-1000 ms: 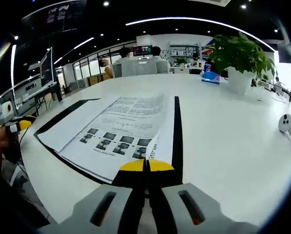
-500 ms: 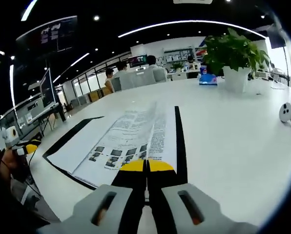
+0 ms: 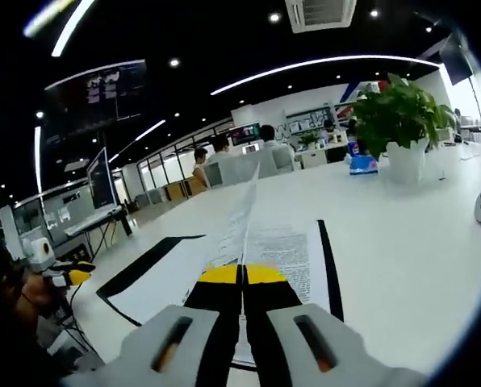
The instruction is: Flip through the bound document one page at a time
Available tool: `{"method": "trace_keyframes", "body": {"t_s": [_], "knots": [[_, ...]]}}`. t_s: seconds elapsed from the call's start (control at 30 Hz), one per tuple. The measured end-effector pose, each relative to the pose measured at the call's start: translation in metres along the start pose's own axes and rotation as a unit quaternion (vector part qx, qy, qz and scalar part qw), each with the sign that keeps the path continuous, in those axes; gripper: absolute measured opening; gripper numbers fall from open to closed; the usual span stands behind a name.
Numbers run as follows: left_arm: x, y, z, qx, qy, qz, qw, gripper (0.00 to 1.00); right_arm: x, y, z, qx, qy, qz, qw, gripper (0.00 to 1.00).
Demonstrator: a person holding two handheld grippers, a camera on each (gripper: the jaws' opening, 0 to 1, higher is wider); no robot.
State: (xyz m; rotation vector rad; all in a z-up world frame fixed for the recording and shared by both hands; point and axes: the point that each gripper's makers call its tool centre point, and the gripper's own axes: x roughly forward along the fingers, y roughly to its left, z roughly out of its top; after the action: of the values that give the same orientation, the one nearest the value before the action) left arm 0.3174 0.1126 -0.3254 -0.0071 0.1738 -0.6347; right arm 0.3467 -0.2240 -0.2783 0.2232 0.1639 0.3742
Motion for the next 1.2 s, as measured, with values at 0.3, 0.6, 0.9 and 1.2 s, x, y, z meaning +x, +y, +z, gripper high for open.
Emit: {"method": "trace_keyframes", "body": {"t_s": [0.3, 0.6, 0.9, 1.2], "knots": [[0.001, -0.003, -0.005, 0.004, 0.011, -0.007, 0.9999, 0.30, 0.011, 0.049, 0.017, -0.006, -0.023, 0.053, 0.9983, 0.02], [-0.015, 0.002, -0.019, -0.012, 0.020, 0.010, 0.9997, 0.30, 0.024, 0.089, 0.002, -0.008, -0.010, 0.097, 0.9952, 0.02], [-0.020, 0.009, -0.015, -0.014, 0.015, 0.017, 0.9996, 0.30, 0.038, 0.121, -0.002, -0.004, -0.006, 0.133, 0.9911, 0.02], [-0.022, 0.016, -0.019, -0.017, 0.018, 0.019, 0.9995, 0.30, 0.055, 0.165, -0.010, -0.008, 0.009, 0.184, 0.9828, 0.02]]}}
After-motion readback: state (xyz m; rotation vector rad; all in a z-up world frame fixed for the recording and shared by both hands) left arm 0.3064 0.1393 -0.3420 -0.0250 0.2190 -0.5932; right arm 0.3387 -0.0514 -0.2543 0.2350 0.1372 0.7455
